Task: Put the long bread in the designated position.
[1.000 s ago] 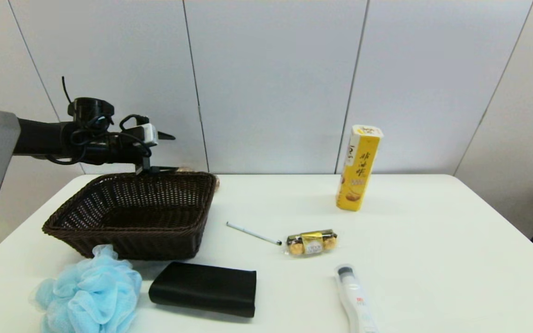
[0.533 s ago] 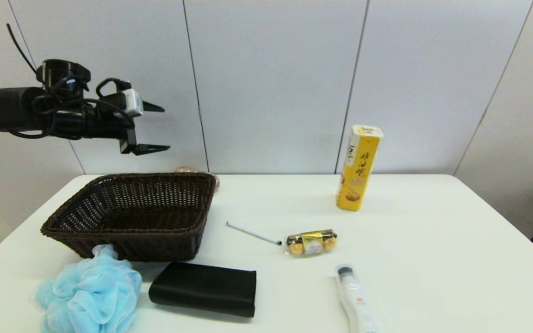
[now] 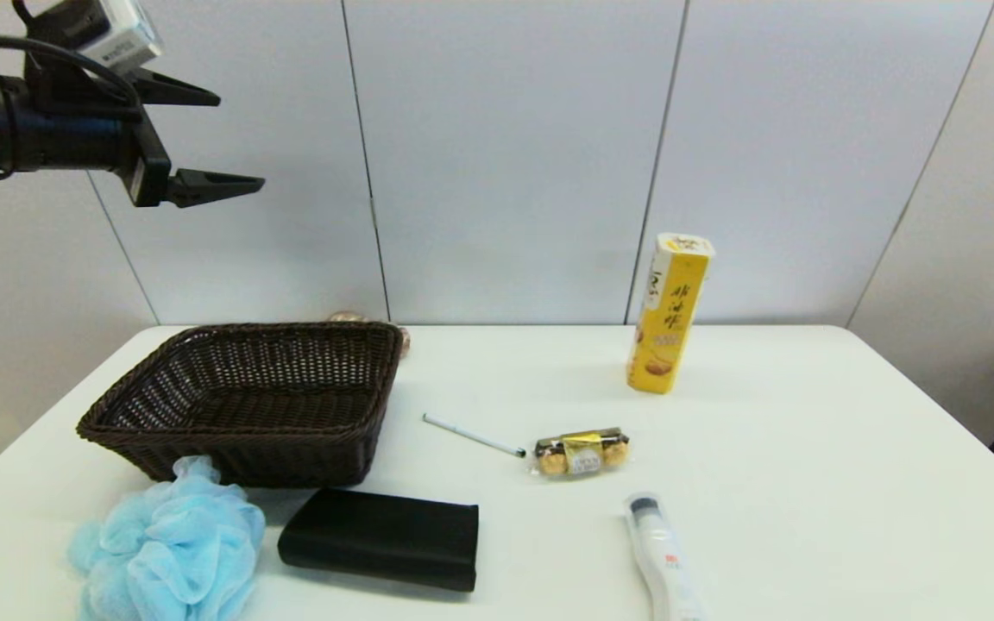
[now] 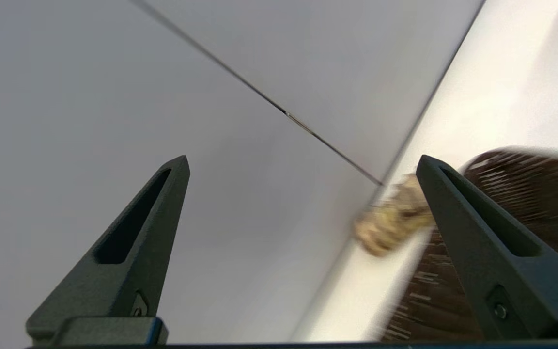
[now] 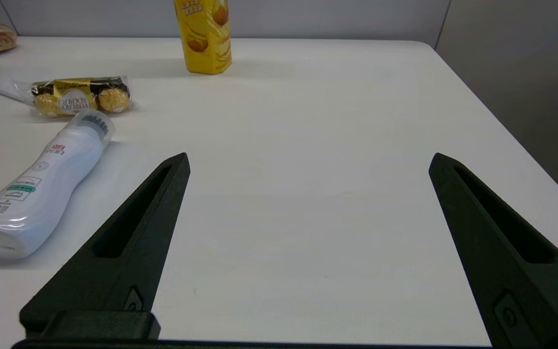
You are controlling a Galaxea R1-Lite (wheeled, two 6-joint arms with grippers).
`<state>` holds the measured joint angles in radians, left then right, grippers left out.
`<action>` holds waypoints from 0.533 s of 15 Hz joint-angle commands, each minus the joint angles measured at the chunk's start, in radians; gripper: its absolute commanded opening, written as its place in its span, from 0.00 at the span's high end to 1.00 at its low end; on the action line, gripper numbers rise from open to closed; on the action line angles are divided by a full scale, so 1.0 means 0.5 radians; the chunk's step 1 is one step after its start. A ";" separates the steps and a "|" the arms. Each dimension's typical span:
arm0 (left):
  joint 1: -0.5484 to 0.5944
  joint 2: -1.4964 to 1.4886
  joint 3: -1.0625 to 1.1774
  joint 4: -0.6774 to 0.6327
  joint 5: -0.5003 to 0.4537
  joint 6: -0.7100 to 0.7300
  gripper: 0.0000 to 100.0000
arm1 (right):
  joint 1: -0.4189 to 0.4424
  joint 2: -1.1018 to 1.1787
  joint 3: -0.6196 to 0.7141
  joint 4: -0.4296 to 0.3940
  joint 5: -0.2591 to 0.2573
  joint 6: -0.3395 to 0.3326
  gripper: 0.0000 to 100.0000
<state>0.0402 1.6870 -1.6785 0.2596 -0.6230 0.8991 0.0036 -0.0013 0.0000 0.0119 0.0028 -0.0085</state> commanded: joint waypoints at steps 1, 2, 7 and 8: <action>-0.231 -0.920 0.860 -0.074 0.838 -0.709 0.00 | -0.001 0.003 0.000 0.001 0.001 -0.001 0.00; -0.228 -1.064 1.038 -0.151 0.859 -0.764 0.00 | -0.001 0.003 0.000 0.001 0.001 -0.001 0.00; 0.027 -1.840 2.170 -0.949 0.862 -1.237 0.00 | -0.001 0.003 0.000 0.001 0.001 -0.001 0.00; 0.027 -1.978 2.366 -1.059 0.862 -1.274 0.00 | -0.001 0.003 0.000 0.001 0.001 -0.001 0.00</action>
<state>0.0038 1.0015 -0.8091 -0.0183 -0.2043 0.3987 0.0028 -0.0013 0.0000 0.0119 0.0028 -0.0089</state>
